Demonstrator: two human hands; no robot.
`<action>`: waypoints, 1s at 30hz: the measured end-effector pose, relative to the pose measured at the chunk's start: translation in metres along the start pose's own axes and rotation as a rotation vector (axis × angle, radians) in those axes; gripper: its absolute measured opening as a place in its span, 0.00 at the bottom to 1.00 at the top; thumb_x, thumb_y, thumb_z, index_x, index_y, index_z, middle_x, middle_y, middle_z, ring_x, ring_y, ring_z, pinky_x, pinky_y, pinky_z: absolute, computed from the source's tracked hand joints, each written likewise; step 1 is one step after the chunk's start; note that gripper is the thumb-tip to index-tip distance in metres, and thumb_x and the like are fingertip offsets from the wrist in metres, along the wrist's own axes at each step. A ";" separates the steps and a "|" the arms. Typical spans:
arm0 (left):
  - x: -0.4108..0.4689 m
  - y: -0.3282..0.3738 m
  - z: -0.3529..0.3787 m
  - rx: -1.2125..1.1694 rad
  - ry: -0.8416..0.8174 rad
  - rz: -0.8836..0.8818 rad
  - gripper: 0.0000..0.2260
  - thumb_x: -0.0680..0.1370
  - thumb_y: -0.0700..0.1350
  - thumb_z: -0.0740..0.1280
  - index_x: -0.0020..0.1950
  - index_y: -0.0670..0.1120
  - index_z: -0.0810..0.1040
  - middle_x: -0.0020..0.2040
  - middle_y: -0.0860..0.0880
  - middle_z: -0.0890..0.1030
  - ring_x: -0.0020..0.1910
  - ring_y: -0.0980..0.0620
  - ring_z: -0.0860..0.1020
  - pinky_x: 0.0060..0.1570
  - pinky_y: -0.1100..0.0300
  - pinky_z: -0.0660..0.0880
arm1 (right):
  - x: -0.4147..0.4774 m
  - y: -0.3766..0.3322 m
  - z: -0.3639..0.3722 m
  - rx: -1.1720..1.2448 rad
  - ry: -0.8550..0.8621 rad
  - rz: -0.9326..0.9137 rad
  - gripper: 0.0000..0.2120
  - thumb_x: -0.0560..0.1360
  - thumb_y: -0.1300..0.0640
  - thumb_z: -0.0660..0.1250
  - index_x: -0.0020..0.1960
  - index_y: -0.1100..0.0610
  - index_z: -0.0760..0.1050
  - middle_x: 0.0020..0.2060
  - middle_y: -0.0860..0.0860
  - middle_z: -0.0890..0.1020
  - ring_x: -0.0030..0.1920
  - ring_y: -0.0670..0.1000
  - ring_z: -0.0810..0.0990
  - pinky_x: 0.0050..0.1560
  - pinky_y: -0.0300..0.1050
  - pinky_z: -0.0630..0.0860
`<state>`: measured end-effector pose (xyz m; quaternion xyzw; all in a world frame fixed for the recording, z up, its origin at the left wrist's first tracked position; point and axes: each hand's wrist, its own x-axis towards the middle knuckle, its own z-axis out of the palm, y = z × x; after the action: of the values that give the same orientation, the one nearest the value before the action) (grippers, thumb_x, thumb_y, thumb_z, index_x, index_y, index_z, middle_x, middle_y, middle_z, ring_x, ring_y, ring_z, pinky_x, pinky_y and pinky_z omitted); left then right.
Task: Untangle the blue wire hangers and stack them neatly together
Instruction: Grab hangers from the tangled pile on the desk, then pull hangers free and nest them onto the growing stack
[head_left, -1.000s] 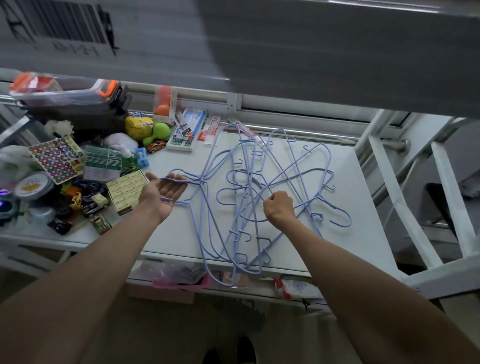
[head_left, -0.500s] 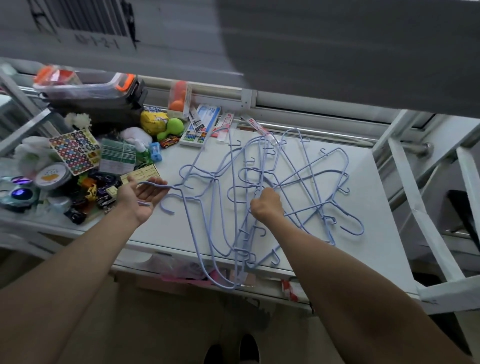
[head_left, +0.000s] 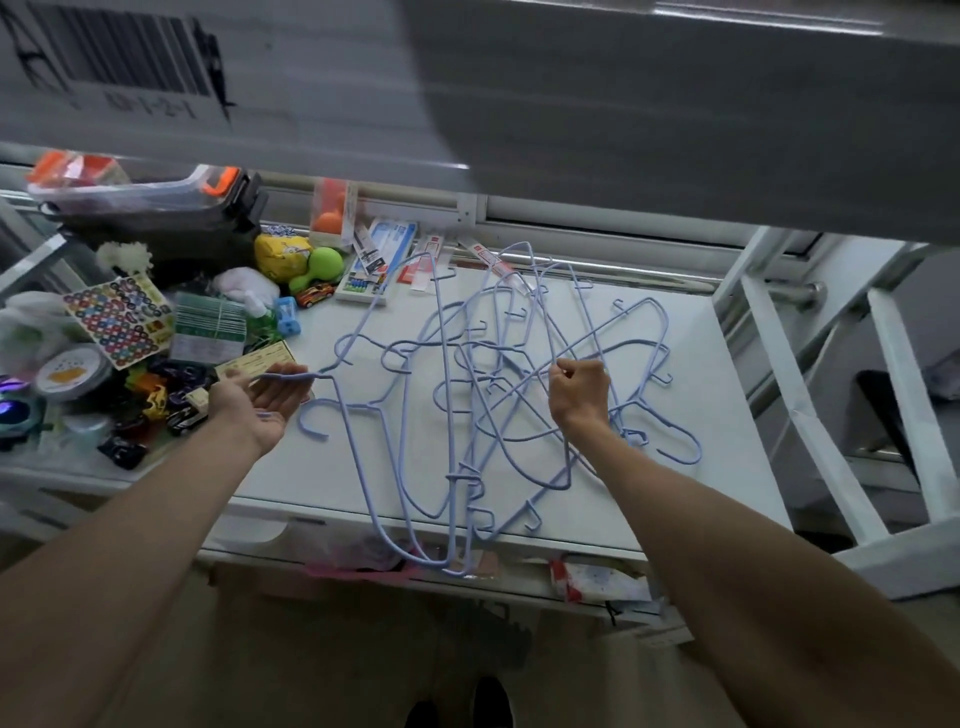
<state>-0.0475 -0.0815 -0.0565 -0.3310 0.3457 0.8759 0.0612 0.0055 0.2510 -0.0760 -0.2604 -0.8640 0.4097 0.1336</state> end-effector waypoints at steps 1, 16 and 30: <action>0.002 -0.001 0.002 0.001 -0.001 -0.004 0.22 0.85 0.47 0.47 0.41 0.38 0.74 0.27 0.42 0.82 0.28 0.46 0.84 0.46 0.52 0.80 | 0.003 0.003 -0.006 -0.005 0.003 0.003 0.15 0.71 0.66 0.60 0.27 0.60 0.64 0.24 0.54 0.61 0.27 0.51 0.57 0.30 0.47 0.56; 0.003 -0.028 0.022 0.026 0.050 -0.041 0.23 0.85 0.51 0.47 0.44 0.38 0.72 0.43 0.41 0.77 0.40 0.45 0.79 0.58 0.46 0.76 | 0.045 0.028 -0.074 0.096 0.313 0.159 0.14 0.73 0.66 0.60 0.29 0.61 0.68 0.28 0.51 0.65 0.32 0.49 0.66 0.35 0.44 0.64; -0.004 -0.029 0.015 0.371 0.146 -0.132 0.27 0.82 0.53 0.42 0.45 0.35 0.73 0.43 0.38 0.76 0.38 0.44 0.74 0.38 0.54 0.75 | -0.015 -0.015 0.034 0.169 -0.203 -0.111 0.17 0.71 0.65 0.62 0.26 0.55 0.64 0.24 0.53 0.61 0.26 0.48 0.60 0.30 0.38 0.59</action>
<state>-0.0421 -0.0494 -0.0625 -0.3985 0.4820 0.7651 0.1531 -0.0018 0.2132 -0.0858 -0.1575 -0.8485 0.4972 0.0894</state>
